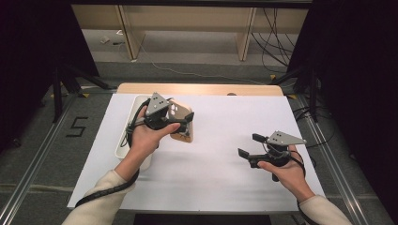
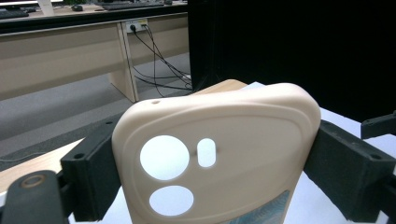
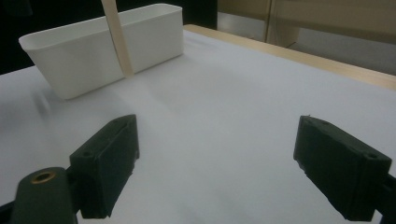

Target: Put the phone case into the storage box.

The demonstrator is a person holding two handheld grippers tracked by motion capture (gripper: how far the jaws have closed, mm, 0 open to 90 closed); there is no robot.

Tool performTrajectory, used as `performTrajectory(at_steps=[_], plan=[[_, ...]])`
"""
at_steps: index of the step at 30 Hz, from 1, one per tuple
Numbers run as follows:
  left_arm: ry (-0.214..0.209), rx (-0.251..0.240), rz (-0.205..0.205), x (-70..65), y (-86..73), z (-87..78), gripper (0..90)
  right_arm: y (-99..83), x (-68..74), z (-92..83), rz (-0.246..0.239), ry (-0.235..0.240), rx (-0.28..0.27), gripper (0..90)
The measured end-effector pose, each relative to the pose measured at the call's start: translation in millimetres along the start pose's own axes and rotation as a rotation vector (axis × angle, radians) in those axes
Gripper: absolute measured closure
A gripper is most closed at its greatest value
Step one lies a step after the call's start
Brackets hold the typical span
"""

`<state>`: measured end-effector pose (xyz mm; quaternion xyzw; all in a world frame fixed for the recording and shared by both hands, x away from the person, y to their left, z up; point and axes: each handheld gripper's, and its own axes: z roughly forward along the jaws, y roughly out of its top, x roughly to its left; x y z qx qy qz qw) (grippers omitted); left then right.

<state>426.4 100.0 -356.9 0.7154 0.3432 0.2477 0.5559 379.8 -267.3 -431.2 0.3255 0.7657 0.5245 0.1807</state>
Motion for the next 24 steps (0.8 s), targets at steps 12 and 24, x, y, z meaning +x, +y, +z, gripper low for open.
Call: performTrajectory(at_steps=[12, 24], plan=[[0.004, 0.000, 0.012, 1.7, 3.6, -1.8, 11.6, -1.5, -1.3, -1.6, 0.005, -0.002, -0.007, 15.1], [0.015, -0.008, 0.013, 9.4, 9.7, -8.3, 11.6, -2.8, -1.8, -0.8, 0.008, 0.002, -0.004, 15.0]])
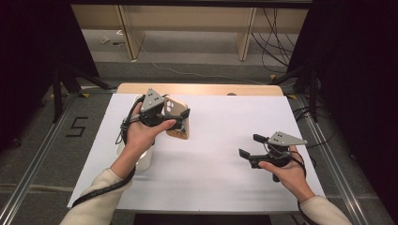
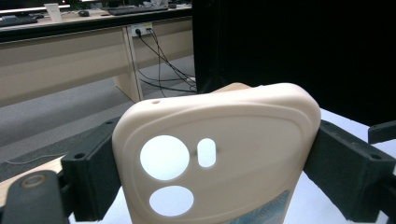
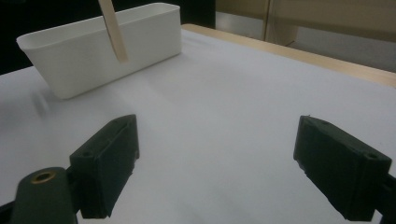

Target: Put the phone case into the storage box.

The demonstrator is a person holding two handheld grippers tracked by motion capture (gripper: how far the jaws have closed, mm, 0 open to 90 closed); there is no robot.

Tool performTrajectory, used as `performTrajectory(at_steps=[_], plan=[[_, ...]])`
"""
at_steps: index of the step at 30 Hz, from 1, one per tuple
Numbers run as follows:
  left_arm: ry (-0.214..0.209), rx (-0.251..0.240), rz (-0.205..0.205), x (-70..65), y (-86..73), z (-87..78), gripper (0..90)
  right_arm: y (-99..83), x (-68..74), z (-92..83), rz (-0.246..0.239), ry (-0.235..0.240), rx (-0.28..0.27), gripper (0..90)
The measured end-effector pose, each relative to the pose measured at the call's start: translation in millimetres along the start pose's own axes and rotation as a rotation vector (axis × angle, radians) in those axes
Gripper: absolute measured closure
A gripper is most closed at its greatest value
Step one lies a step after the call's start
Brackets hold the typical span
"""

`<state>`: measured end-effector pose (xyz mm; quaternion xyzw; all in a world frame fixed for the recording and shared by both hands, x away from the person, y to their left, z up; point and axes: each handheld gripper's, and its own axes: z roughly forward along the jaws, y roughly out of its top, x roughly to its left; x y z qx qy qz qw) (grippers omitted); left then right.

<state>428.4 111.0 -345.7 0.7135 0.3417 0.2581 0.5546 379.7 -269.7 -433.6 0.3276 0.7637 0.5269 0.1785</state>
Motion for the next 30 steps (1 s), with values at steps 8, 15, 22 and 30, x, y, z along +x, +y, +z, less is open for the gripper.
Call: performTrajectory(at_steps=[8, 15, 22, 30], plan=[[0.003, -0.001, 0.007, 3.0, 2.5, -2.4, 11.7, -0.2, 0.1, -0.2, 0.001, 0.000, 0.004, 15.1], [0.016, -0.021, 0.005, 7.5, 5.4, -6.1, 11.6, -0.7, 0.3, 0.4, 0.002, 0.003, 0.004, 15.1], [0.033, -0.036, 0.005, 10.9, 8.0, -9.8, 11.7, -0.7, 0.3, 0.4, 0.003, 0.003, 0.004, 15.1], [0.050, -0.051, 0.004, 15.4, 11.5, -14.9, 11.7, -0.6, 0.2, 0.0, 0.004, 0.003, 0.002, 15.1]])
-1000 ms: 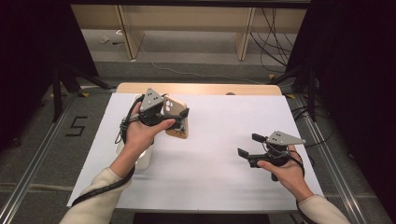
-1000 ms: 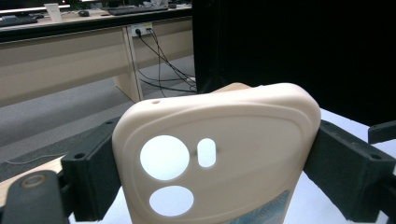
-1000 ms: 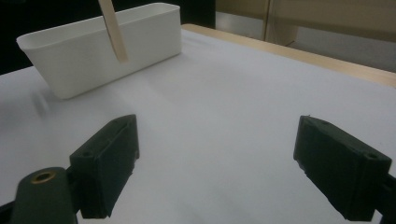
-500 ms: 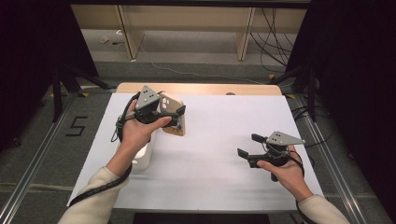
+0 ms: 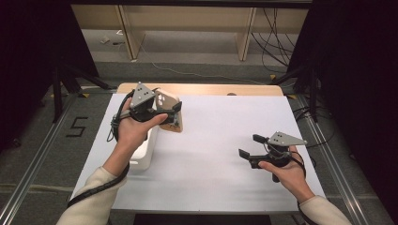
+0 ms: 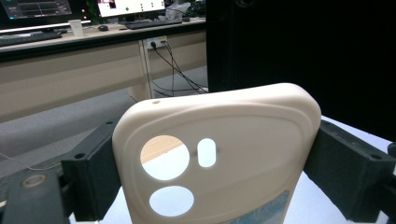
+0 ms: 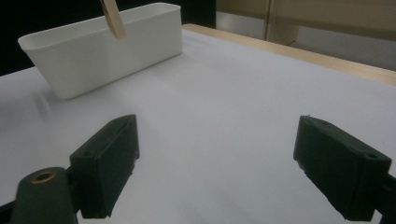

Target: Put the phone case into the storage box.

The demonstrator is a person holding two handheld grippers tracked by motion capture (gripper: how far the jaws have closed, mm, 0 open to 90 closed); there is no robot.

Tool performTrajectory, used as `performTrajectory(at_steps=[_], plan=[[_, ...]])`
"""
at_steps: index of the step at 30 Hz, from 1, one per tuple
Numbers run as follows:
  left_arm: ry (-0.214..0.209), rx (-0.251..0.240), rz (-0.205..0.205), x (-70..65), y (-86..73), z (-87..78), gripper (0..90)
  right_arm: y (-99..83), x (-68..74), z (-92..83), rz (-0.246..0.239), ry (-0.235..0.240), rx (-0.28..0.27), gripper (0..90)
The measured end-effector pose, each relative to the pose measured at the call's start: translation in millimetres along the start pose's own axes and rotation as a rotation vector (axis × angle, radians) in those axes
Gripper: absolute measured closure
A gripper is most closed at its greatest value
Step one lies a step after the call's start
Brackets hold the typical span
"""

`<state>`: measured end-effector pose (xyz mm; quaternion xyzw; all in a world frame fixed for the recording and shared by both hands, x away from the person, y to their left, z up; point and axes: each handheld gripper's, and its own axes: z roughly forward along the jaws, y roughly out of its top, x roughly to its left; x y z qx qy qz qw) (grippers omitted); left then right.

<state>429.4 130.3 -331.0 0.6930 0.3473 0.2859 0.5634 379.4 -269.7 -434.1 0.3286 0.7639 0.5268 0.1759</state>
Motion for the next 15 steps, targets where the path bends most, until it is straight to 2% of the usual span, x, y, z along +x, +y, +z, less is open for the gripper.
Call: performTrajectory(at_steps=[15], plan=[[0.033, -0.021, 0.001, 10.0, 5.7, -8.1, 11.7, -0.1, 0.2, 0.2, 0.000, 0.002, 0.000, 15.1]])
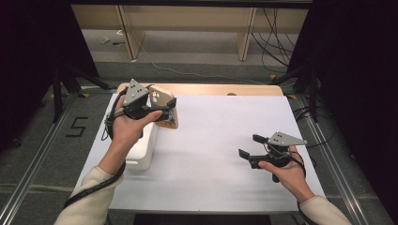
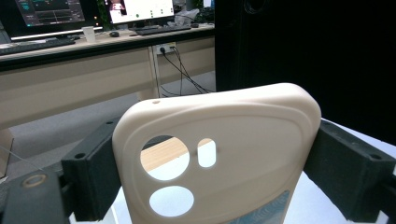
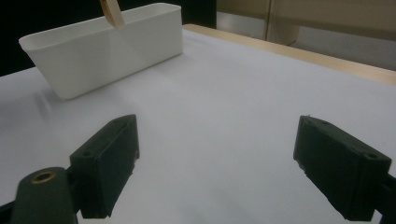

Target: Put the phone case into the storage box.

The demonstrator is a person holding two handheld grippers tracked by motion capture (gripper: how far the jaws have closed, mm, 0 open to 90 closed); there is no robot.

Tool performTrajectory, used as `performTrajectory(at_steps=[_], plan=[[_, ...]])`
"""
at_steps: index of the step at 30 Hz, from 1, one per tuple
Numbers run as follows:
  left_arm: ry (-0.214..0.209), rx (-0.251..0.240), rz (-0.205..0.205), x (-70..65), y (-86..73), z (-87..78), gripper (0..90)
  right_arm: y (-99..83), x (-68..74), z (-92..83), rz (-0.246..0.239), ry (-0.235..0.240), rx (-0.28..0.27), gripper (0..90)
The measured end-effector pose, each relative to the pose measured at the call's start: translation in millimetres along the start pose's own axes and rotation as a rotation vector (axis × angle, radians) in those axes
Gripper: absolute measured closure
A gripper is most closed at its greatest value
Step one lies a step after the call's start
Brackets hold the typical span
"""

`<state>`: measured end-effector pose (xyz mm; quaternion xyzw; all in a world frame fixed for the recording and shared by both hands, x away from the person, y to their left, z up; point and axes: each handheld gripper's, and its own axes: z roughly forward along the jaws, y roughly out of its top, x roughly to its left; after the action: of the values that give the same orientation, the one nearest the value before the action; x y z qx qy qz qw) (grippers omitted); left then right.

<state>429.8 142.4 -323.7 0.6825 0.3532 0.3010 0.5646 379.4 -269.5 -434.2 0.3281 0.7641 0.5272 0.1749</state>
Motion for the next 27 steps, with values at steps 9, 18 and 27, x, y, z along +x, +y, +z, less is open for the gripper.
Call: performTrajectory(at_steps=[9, 18, 27], plan=[[0.015, -0.002, 0.001, 4.9, 1.3, -2.8, 11.7, -0.1, -0.1, -0.1, 0.001, 0.000, 0.000, 15.2], [0.040, 0.002, 0.010, 10.9, 1.3, -4.9, 11.7, -0.3, -0.6, 0.0, 0.002, -0.002, -0.002, 15.2], [0.058, 0.007, 0.008, 18.7, 1.1, -7.9, 11.7, -0.5, -0.6, -0.1, 0.002, -0.001, 0.002, 15.3]])
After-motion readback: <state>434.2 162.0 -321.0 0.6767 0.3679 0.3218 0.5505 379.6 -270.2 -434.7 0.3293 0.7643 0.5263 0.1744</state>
